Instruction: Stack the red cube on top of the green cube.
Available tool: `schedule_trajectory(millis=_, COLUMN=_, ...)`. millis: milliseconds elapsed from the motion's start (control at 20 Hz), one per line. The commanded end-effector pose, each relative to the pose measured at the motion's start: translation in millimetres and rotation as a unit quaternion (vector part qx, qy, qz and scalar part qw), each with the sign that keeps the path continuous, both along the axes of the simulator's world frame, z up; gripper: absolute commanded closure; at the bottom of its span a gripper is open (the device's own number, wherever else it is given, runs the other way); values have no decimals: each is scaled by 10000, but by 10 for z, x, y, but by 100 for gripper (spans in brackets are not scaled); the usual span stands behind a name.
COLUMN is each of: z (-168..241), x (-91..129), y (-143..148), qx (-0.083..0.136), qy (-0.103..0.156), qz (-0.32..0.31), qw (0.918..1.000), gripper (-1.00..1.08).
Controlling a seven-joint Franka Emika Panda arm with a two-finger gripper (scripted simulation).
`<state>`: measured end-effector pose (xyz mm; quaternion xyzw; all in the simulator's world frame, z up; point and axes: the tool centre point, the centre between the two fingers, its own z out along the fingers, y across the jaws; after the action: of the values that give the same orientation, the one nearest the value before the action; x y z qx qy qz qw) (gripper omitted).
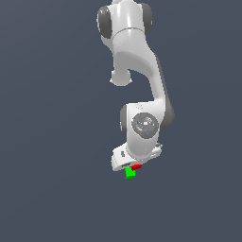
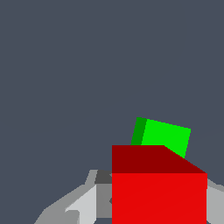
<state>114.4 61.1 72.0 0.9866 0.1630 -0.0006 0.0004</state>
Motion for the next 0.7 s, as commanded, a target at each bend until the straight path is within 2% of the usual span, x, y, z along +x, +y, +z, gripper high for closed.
schedule_trajectory(millis=0, z=-34, x=82, y=-67, qx=2, qy=-7, qz=6, qw=10000, gripper=108)
schedule_trajectory(millis=600, z=-105, x=225, y=-193, qx=5, qy=-6, qz=4, qw=10000, gripper=108)
schedule_trajectory(millis=650, z=-105, x=225, y=-193, qx=5, qy=-6, qz=4, qw=10000, gripper=-92)
